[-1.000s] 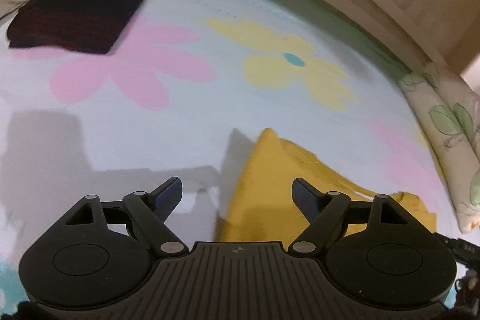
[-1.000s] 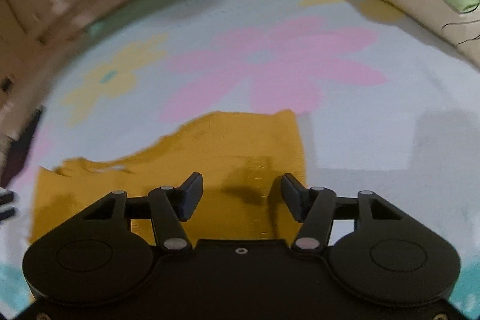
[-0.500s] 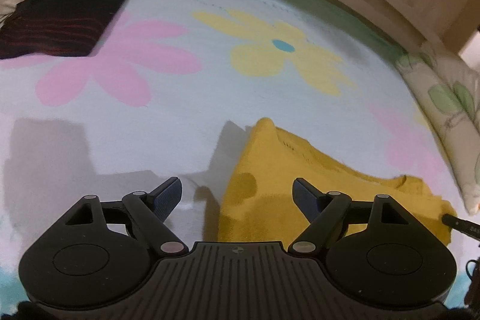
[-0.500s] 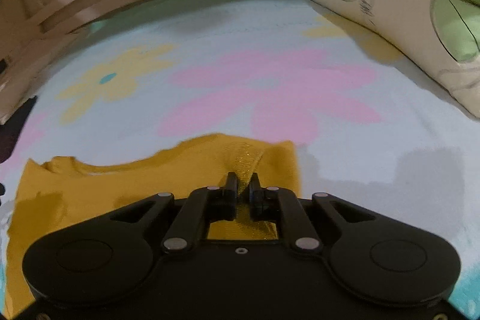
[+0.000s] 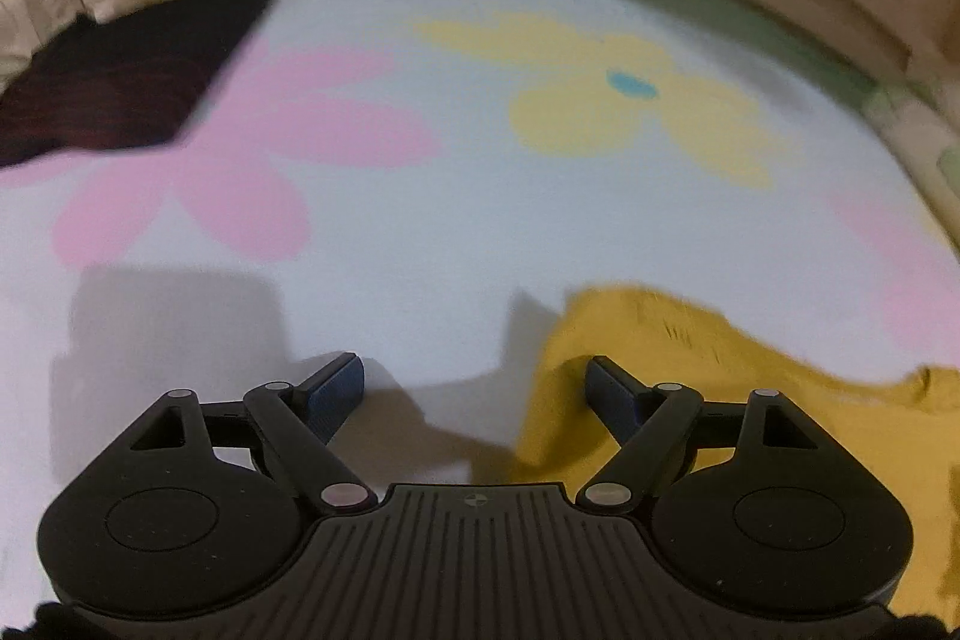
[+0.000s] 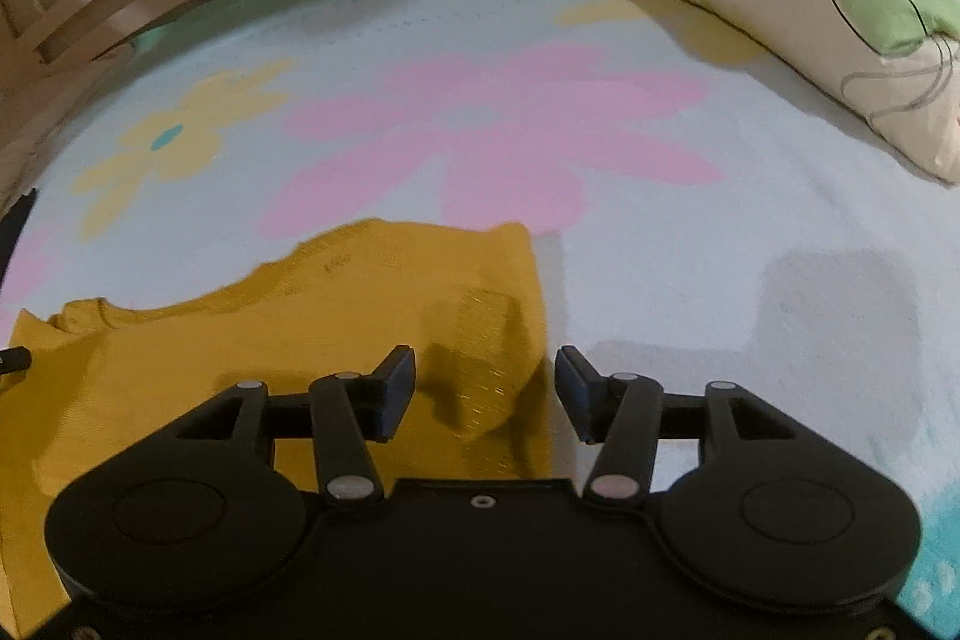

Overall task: Fold small clothes
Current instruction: 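Lay the folded hem down and open the right tool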

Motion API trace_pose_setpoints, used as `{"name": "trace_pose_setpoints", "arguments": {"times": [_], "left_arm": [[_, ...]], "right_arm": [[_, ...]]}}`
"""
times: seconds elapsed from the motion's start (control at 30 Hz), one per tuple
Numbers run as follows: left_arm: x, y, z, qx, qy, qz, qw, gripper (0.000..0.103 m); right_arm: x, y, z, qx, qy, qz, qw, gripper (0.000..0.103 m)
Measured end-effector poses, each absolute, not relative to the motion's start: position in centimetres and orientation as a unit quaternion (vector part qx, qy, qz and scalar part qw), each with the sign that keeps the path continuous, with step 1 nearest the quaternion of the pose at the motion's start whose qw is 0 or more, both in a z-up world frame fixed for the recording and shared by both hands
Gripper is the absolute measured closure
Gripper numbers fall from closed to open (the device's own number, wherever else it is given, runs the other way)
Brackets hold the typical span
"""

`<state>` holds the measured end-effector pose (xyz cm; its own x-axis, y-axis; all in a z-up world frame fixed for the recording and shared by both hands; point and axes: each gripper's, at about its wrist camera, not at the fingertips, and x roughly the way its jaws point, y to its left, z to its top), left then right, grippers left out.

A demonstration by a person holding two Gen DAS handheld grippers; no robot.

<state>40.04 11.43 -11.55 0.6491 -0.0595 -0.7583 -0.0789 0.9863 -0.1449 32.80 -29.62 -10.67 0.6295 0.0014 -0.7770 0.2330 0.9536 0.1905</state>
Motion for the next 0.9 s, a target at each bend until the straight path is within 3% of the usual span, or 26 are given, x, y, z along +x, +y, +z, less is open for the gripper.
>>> {"name": "trace_pose_setpoints", "arguments": {"times": [0.43,0.67,0.9], "left_arm": [[40.1,14.1,-8.3,-0.126,0.405,0.035,0.905,0.020],[36.8,13.3,-3.9,-0.092,0.408,0.006,0.908,0.009],[30.0,11.9,-2.9,-0.066,0.430,-0.025,0.900,0.008]], "right_arm": [[32.3,-30.0,-10.5,0.142,0.422,-0.071,0.893,0.031],[30.4,-30.2,-8.1,0.168,0.417,-0.039,0.892,0.001],[26.9,-28.0,-6.5,0.143,0.448,0.011,0.882,0.000]]}}
